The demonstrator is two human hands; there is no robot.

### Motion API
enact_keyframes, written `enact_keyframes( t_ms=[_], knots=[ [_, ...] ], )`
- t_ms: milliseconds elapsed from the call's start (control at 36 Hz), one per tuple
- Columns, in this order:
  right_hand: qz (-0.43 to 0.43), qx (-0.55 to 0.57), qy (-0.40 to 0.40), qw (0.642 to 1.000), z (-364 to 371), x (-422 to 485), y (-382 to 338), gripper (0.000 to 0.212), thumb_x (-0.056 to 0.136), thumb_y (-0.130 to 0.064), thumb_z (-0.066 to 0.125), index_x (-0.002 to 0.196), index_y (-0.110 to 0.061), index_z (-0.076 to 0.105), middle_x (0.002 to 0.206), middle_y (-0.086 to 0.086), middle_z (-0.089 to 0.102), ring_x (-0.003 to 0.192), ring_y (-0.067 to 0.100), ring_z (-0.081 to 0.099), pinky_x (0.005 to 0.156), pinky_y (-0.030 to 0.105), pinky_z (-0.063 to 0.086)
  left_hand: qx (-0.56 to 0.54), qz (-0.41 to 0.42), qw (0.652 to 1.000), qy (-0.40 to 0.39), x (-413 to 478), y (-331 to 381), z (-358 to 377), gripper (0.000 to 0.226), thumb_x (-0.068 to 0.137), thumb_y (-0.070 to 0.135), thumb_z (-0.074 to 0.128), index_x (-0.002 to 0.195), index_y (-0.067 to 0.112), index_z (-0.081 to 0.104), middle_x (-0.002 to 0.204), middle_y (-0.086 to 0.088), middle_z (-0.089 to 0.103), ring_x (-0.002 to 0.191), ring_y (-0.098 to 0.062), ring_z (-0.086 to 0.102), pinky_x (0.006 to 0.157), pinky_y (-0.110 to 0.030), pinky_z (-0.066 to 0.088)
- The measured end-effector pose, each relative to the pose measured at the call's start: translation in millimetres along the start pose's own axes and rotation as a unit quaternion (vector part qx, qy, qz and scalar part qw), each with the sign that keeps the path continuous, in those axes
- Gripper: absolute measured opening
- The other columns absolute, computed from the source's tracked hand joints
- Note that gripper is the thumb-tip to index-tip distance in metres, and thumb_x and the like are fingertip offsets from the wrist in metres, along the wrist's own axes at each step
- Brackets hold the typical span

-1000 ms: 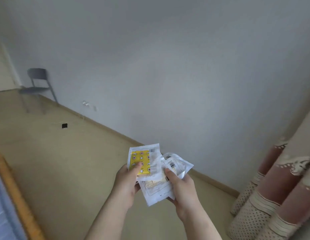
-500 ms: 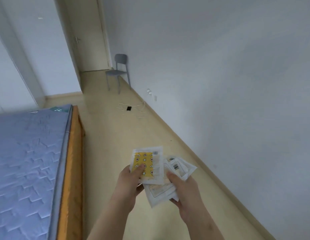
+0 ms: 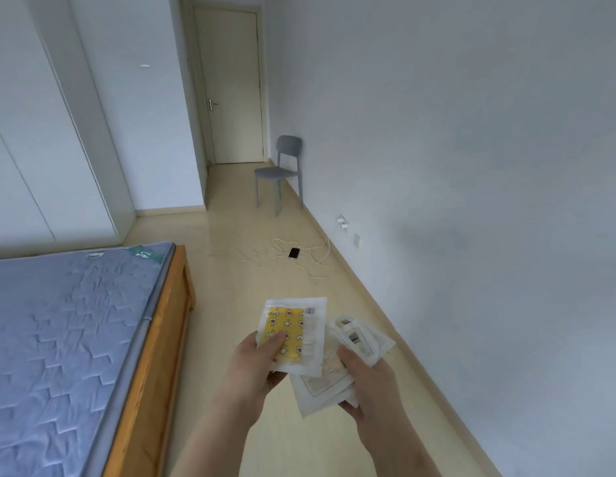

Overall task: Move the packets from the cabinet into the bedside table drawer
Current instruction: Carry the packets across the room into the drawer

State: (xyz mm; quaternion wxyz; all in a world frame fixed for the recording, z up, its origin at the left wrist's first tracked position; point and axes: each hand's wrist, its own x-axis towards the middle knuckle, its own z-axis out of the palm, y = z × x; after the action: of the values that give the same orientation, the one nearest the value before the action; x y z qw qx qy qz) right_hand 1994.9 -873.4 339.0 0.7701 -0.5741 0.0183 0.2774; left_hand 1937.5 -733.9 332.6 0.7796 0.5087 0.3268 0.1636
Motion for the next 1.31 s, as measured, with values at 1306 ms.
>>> enact_keyframes(
  t_ms=[1306],
  knots=[
    [0.03,-0.047,-0.135,0.989,473.6,843.1,-156.0,0.015,0.091,-0.011,0.057,0.099,-0.021,0.064,0.089,0.004,0.07,0.084,0.022,0.066,0.061,0.032,0.053,-0.075,0.056,0.977,0.192,856.1,353.5,-82.9,0.009,0.094,0.008,0.053,0.096,0.012,0.061,0.093,-0.009,0.069,0.086,-0.025,0.065,0.077,-0.036,0.052]
  ],
)
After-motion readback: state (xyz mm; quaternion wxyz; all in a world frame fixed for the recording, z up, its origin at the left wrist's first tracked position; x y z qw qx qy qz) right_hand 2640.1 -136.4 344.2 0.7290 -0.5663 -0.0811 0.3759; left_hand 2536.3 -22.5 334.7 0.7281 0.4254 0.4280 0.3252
